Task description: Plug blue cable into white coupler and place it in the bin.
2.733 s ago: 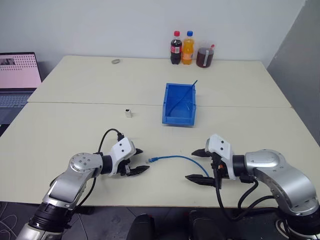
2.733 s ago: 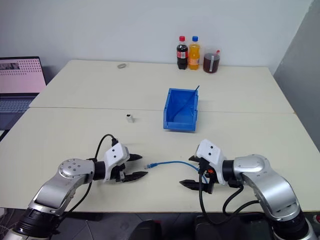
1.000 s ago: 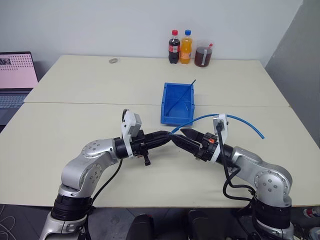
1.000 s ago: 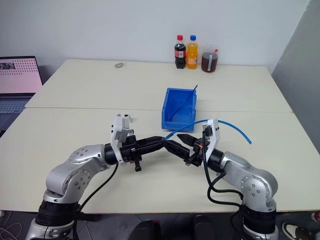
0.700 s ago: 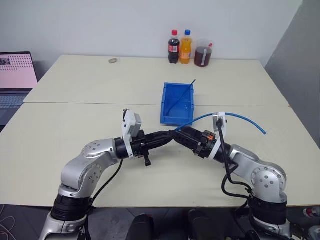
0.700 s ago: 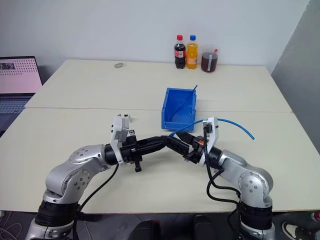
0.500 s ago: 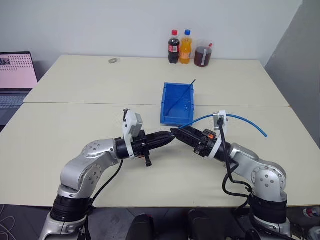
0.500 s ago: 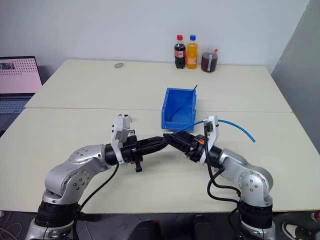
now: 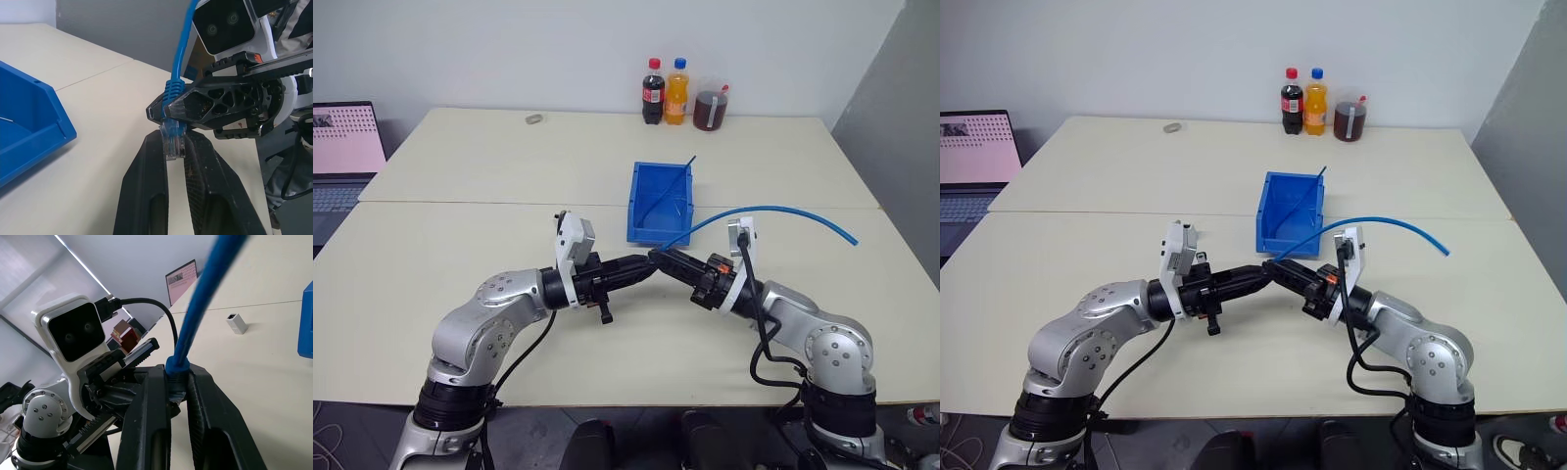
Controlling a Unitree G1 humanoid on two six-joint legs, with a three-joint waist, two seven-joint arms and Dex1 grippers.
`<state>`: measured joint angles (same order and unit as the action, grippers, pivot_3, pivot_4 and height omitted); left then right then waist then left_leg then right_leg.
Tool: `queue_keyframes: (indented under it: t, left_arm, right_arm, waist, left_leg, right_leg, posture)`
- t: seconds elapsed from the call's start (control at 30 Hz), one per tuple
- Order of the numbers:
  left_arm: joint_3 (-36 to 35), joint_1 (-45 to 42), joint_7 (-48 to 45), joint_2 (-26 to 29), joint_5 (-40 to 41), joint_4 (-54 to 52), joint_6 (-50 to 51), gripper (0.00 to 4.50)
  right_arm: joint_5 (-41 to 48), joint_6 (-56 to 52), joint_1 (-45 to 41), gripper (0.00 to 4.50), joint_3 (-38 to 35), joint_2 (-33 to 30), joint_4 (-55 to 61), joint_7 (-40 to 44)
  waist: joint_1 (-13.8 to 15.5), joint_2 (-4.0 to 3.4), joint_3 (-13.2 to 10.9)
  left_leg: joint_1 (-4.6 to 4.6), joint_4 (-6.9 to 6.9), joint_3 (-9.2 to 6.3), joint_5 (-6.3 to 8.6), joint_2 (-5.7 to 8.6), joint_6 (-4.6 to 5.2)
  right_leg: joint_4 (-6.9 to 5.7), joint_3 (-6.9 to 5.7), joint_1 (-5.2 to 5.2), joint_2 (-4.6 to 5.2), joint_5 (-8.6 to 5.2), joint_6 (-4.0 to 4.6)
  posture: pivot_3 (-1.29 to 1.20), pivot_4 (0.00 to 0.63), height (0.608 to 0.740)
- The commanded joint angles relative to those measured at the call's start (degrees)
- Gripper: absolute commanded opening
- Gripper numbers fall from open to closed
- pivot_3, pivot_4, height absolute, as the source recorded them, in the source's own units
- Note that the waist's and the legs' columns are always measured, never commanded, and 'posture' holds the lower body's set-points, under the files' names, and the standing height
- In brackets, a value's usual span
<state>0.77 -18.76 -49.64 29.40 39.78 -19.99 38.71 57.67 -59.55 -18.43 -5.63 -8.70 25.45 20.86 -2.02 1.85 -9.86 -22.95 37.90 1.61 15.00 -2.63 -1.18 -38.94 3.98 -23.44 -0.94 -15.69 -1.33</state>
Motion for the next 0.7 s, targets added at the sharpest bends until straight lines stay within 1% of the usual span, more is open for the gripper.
queue_keyframes:
  t: [0.03,0.23,0.33,0.4,0.43,0.7]
  left_arm:
    - [-0.6,-0.6,-1.0,0.7,0.8,-1.5,-0.7,0.19]
    - [0.1,-1.0,-0.4,0.2,0.1,-1.5,-0.9,0.19]
    - [-0.1,-0.9,-0.7,0.3,1.9,-1.8,0.9,0.19]
    - [0.1,-0.7,-1.5,1.1,2.8,-2.0,2.3,0.89]
    - [0.3,-0.6,-2.1,1.7,2.7,-2.1,2.4,0.97]
    - [1.1,0.2,-3.5,4.3,2.2,-3.3,3.6,2.63]
  right_arm:
    - [3.1,0.7,0.0,0.15,-1.1,-0.3,0.6,-0.4]
    - [4.1,1.2,0.6,0.15,-0.3,-1.4,1.0,-0.3]
    - [3.2,2.0,0.6,0.15,0.5,-2.0,1.1,0.0]
    - [2.7,2.5,0.6,0.15,0.9,-2.2,1.0,0.2]
    - [2.6,2.7,0.6,0.15,1.0,-2.3,0.9,0.2]
    - [0.5,5.1,0.7,0.15,2.5,-3.2,0.2,1.3]
  waist:
    - [0.0,0.0,0.0]
    - [0.0,0.0,0.0]
    - [0.0,0.0,0.0]
    - [0.0,0.0,0.0]
    - [0.0,0.01,0.0]
    - [0.0,0.0,0.0]
  left_leg:
    - [0.0,0.0,0.0,0.0,0.0,0.0]
    - [-0.01,0.0,0.0,0.0,0.01,0.0]
    - [-0.01,0.0,0.0,0.0,0.0,0.0]
    - [-0.01,-0.01,0.0,0.0,0.0,0.0]
    - [-0.01,-0.01,0.0,0.0,0.0,0.0]
    - [-0.03,-0.02,0.01,0.0,0.0,0.0]
  right_leg:
    - [0.0,0.01,0.0,0.0,0.0,0.0]
    - [0.01,0.01,0.0,0.0,0.0,0.0]
    - [0.01,0.02,-0.01,0.0,0.0,0.0]
    - [0.01,0.02,-0.01,0.0,0.0,0.0]
    - [0.01,0.01,-0.01,0.0,0.0,0.0]
    - [0.02,0.02,-0.04,0.0,0.0,0.0]
  posture:
    - [0.0,0.15,0.74]
    - [0.0,0.15,0.74]
    - [0.0,0.15,0.74]
    - [0.0,0.15,0.74]
    - [0.0,0.15,0.74]
    - [0.0,0.15,0.74]
